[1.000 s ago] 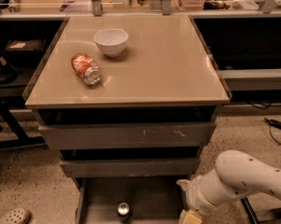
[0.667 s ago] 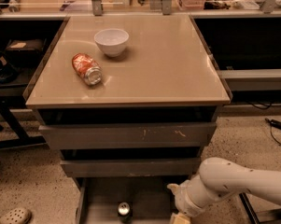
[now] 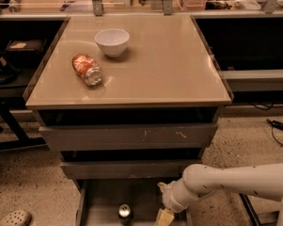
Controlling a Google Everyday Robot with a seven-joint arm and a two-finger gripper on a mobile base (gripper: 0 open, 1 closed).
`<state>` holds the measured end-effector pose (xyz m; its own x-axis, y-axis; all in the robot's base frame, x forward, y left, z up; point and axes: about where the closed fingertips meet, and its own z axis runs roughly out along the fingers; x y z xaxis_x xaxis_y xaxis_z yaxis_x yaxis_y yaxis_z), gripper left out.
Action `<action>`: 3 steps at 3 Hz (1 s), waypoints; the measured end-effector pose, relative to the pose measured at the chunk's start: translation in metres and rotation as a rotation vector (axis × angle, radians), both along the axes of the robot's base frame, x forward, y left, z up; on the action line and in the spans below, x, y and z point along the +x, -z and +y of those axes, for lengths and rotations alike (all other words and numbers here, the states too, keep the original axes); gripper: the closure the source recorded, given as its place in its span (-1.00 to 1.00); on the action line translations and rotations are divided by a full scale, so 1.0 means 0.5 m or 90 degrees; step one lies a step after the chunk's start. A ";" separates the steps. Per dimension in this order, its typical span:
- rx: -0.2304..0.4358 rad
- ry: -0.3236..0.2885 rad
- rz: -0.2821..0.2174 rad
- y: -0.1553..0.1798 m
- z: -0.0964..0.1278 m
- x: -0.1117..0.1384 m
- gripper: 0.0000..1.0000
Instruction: Pick green can from bottom drawer and place on counter
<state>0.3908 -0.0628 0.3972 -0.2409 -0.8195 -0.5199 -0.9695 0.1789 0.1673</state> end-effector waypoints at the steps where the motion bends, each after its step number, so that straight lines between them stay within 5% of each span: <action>1: 0.005 0.002 0.007 0.015 0.006 -0.004 -1.00; 3: 0.059 0.031 0.019 0.121 0.038 0.007 -1.00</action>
Offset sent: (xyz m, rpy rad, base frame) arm -0.0035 0.0140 -0.0453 0.0748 0.0457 0.0139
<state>0.3942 -0.0436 0.3370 -0.2954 -0.7554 -0.5849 -0.9545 0.2076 0.2140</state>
